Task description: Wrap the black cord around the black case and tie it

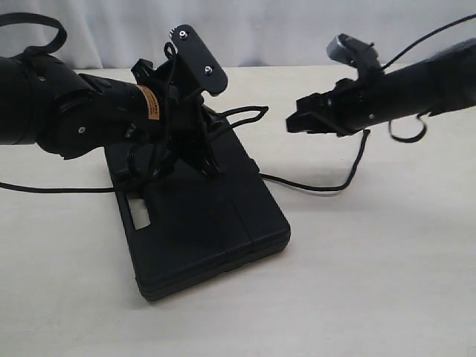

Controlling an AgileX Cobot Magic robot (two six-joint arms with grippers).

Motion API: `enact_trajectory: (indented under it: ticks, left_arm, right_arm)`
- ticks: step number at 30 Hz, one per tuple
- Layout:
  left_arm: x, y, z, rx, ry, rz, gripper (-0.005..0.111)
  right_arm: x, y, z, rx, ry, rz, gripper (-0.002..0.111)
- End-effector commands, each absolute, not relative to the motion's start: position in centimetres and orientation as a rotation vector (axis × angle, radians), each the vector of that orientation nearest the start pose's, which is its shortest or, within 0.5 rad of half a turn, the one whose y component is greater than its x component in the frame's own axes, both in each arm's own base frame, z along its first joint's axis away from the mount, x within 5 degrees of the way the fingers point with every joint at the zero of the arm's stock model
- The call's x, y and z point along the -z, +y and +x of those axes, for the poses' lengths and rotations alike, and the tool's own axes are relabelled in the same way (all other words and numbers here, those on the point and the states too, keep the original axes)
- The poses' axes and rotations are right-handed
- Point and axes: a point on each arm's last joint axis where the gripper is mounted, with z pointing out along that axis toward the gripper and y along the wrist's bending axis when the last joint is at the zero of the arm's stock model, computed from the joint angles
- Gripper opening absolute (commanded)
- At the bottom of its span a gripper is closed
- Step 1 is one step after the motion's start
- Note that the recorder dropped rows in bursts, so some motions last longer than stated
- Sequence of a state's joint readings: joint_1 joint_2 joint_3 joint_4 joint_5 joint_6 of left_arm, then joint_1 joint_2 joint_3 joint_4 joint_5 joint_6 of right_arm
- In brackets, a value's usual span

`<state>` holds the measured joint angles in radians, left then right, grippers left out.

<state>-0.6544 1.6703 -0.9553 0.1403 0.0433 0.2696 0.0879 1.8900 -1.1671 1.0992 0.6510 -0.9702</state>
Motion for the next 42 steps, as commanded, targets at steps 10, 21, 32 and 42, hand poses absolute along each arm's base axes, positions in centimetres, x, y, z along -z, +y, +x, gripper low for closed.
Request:
enact_trajectory:
  ticks: [10,21,32,42]
  left_arm:
    - [-22.5,-21.9,28.1,0.138,1.847,1.121,0.000]
    - [-22.5,-21.9,28.1,0.137,1.852,1.123,0.000]
    - [-22.4,-21.9,28.1,0.136,1.856,1.125,0.000]
    - [-22.4,-21.9,28.1,0.135,1.859,1.127,0.000]
  right_arm:
    - [-15.9,4.2,33.3,-0.314,2.766,0.264,0.046]
    - [-12.4,4.4,31.9,-0.498,2.637,0.788,0.046]
    - [-10.5,4.4,32.0,-0.478,2.663,0.839,0.046]
    - [-10.9,4.5,32.9,-0.526,2.582,0.903,0.046]
